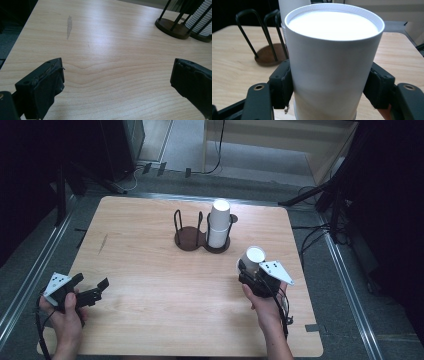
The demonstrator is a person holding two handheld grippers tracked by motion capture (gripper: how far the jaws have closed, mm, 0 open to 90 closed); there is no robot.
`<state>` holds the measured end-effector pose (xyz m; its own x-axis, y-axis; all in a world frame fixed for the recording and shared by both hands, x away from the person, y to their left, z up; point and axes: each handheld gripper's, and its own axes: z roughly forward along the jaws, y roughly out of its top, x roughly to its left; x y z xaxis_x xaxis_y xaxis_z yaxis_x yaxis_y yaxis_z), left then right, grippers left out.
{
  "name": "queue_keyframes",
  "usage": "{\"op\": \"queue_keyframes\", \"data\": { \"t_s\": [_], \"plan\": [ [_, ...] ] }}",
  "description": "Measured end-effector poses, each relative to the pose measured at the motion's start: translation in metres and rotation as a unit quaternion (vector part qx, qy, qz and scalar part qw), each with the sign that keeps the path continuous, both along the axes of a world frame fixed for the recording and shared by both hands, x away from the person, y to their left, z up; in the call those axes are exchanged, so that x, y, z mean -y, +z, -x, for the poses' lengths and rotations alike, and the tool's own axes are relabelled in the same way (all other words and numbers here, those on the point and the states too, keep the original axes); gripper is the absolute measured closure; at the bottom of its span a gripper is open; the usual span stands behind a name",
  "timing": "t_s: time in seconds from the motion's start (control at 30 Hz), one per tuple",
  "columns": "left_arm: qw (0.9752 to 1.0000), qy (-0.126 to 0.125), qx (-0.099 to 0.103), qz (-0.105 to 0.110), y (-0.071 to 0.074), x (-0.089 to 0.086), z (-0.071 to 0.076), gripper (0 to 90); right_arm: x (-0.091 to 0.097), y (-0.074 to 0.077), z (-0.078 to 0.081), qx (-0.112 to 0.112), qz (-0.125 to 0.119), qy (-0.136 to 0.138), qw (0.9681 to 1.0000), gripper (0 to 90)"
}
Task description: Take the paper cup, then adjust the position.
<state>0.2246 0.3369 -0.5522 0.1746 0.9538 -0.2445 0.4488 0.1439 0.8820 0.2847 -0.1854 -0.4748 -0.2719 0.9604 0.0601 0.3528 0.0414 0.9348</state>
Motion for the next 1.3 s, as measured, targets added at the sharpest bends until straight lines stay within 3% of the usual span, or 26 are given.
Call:
{"op": "queue_keyframes", "data": {
  "t_s": [0.13,0.2,0.43,0.63,0.8,1.13,1.3],
  "plan": [
    [0.9999,-0.008,-0.006,-0.006,0.001,0.0,-0.001,0.0,0.002,-0.011,0.003,-0.013,-0.006,0.001,0.9999,32.5],
    [0.9998,-0.016,-0.008,-0.01,0.003,0.0,-0.001,0.0,0.001,-0.014,0.003,-0.021,0.002,0.003,0.9998,32.4],
    [0.9986,-0.052,0.012,-0.003,0.024,0.014,0.002,0.0,-0.007,-0.016,0.008,-0.011,0.022,0.018,0.9995,32.5],
    [0.9953,-0.097,0.005,-0.004,0.042,0.038,-0.003,0.0,-0.018,-0.016,0.009,-0.005,0.048,0.027,0.9985,33.2],
    [0.9892,-0.147,-0.001,-0.001,0.057,0.057,-0.01,0.0,-0.026,-0.017,0.011,0.0,0.067,0.027,0.9974,33.3],
    [0.9849,-0.171,-0.025,-0.014,0.079,0.098,-0.029,0.0,-0.045,-0.022,0.015,0.011,0.094,0.034,0.9949,33.2],
    [0.9794,-0.2,-0.027,-0.012,0.08,0.111,-0.033,0.0,-0.054,-0.025,0.019,0.019,0.109,0.043,0.993,33.2]
  ]
}}
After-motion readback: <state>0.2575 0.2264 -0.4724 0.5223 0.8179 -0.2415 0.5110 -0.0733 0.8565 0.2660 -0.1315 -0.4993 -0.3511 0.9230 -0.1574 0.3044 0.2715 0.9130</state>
